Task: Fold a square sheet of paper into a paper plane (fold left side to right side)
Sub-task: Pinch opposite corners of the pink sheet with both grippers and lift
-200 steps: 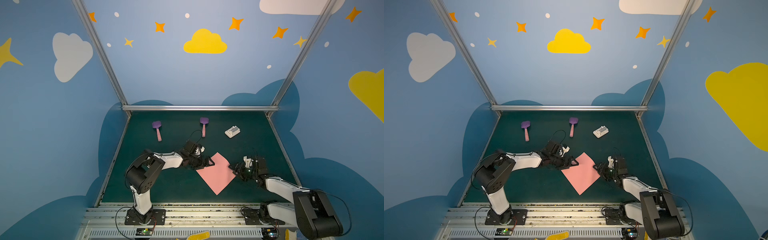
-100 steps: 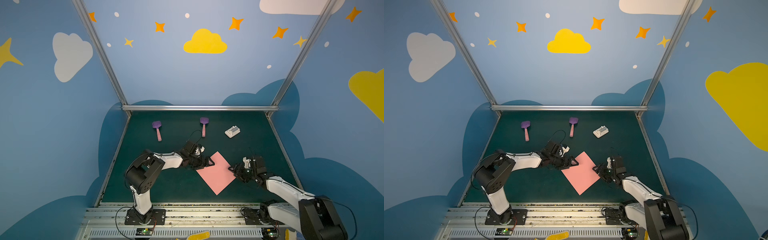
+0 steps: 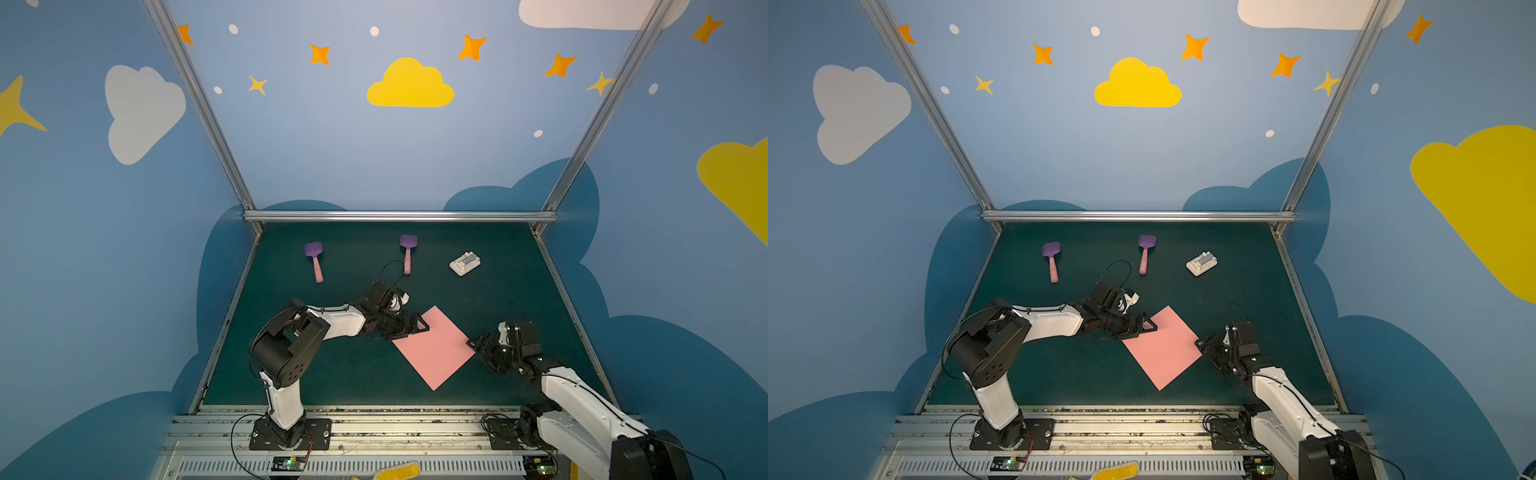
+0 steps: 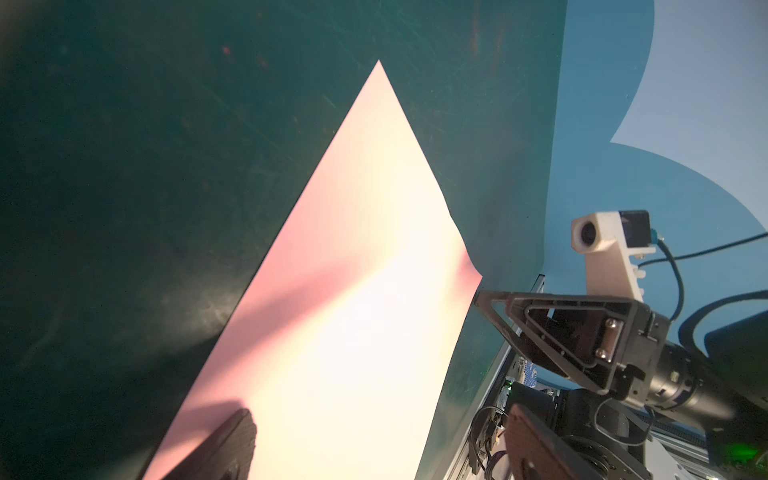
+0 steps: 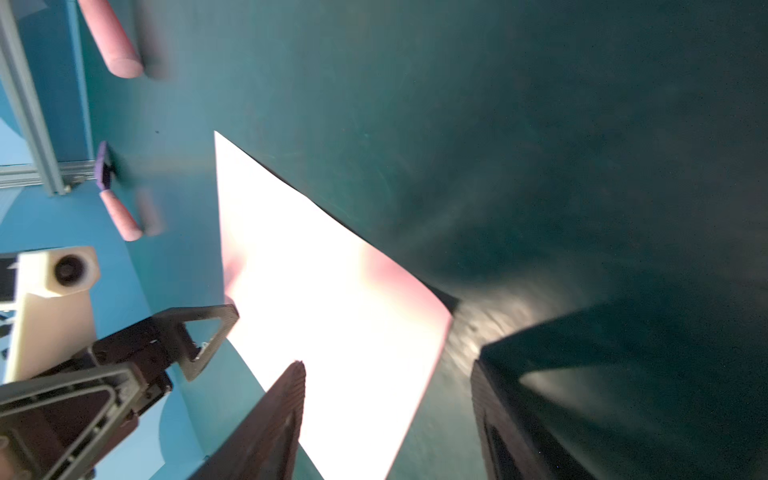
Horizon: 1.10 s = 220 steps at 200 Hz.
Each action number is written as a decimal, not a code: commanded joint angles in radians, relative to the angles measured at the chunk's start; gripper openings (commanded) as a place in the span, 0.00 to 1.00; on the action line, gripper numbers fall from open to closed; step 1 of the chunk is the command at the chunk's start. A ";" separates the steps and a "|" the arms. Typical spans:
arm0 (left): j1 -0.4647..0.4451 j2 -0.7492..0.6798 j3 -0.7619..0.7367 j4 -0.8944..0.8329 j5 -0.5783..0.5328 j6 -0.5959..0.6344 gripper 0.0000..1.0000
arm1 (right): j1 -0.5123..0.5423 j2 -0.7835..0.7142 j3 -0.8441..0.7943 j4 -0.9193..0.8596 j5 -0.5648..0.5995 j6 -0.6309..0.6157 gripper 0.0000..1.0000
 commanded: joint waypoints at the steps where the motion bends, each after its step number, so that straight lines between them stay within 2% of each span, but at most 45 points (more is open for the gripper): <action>1: -0.011 0.052 -0.037 -0.103 -0.056 0.004 0.95 | 0.000 0.120 -0.062 0.097 -0.027 -0.022 0.65; 39: -0.010 0.050 -0.034 -0.111 -0.058 0.006 0.95 | -0.001 0.197 -0.083 0.211 -0.044 -0.001 0.62; 83: -0.009 0.052 -0.037 -0.110 -0.058 0.008 0.95 | -0.002 0.200 -0.075 0.211 -0.050 -0.003 0.54; 93: -0.009 0.052 -0.037 -0.107 -0.058 0.005 0.95 | -0.001 0.209 -0.072 0.212 -0.054 -0.006 0.43; 103: -0.007 0.049 -0.039 -0.105 -0.056 0.003 0.95 | -0.001 0.219 -0.059 0.212 -0.063 -0.013 0.22; 119: 0.001 0.027 -0.041 -0.107 -0.055 0.001 0.95 | -0.002 0.231 -0.007 0.172 -0.081 -0.054 0.00; 171: 0.105 -0.138 -0.024 -0.174 -0.072 0.061 0.98 | 0.017 0.266 0.325 -0.107 -0.164 -0.276 0.00; 220: 0.205 -0.238 -0.024 -0.092 -0.079 0.087 1.00 | 0.062 0.312 0.653 -0.304 -0.267 -0.437 0.00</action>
